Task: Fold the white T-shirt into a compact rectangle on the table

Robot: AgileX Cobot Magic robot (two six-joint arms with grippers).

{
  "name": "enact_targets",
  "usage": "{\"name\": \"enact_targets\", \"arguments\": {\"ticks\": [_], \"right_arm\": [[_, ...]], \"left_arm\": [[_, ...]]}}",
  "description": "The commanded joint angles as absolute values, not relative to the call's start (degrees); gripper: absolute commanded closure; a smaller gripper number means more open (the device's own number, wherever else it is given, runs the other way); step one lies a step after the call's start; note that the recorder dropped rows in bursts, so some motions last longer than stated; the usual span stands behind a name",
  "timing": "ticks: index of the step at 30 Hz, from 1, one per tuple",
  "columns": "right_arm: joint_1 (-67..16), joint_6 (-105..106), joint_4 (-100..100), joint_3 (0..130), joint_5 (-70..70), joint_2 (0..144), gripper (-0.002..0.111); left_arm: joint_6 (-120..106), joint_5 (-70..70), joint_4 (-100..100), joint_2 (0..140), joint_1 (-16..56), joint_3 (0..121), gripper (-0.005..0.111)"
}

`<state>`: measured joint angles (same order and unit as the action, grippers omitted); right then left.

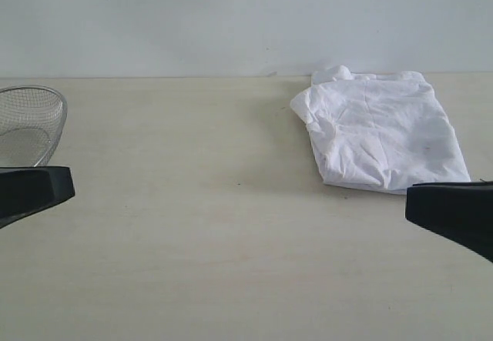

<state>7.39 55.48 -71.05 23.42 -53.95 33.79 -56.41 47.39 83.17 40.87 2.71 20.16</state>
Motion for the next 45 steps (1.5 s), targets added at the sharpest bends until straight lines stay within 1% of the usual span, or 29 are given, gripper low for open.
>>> {"name": "enact_targets", "arguments": {"ticks": [1, 8, 10, 15, 19, 28, 37, 42, 43, 45], "right_arm": [[7.3, 55.6, -71.1, 23.3, -54.3, 33.3, 0.109], [7.3, 55.6, -71.1, 23.3, -54.3, 33.3, 0.109], [7.3, 55.6, -71.1, 23.3, -54.3, 33.3, 0.109], [7.3, 55.6, -71.2, 23.3, -54.3, 33.3, 0.109], [7.3, 55.6, -71.2, 23.3, -54.3, 33.3, 0.109], [7.3, 55.6, -71.2, 23.3, -54.3, 33.3, 0.109], [7.4, 55.6, -71.4, 23.3, -54.3, 33.3, 0.109], [7.4, 55.6, -71.4, 23.3, -54.3, 33.3, 0.109], [7.4, 55.6, -71.4, 23.3, -54.3, 33.3, 0.109], [7.4, 55.6, -71.4, 23.3, -54.3, 33.3, 0.109]], "left_arm": [[-56.5, 48.2, 83.2, 40.5, 2.6, 19.9, 0.102], [-56.6, 48.2, 83.1, 40.5, 2.6, 19.9, 0.102], [-58.2, 45.5, 82.8, 39.6, 3.0, 20.1, 0.102], [-65.2, 31.2, 77.4, 29.0, 3.2, 20.1, 0.102], [-65.5, 18.4, 76.9, 17.3, 3.2, 19.3, 0.102], [-65.6, 7.4, 73.1, 0.1, 3.2, 14.7, 0.102], [-65.6, 0.9, 69.0, 1.4, 3.1, 7.3, 0.102], [-65.1, -4.9, 67.7, 1.4, 3.1, 3.3, 0.102], [-62.3, -4.9, 64.4, 1.5, 3.1, 2.4, 0.102], [-49.2, -4.1, 50.2, 2.0, 3.1, 1.2, 0.102]]}}
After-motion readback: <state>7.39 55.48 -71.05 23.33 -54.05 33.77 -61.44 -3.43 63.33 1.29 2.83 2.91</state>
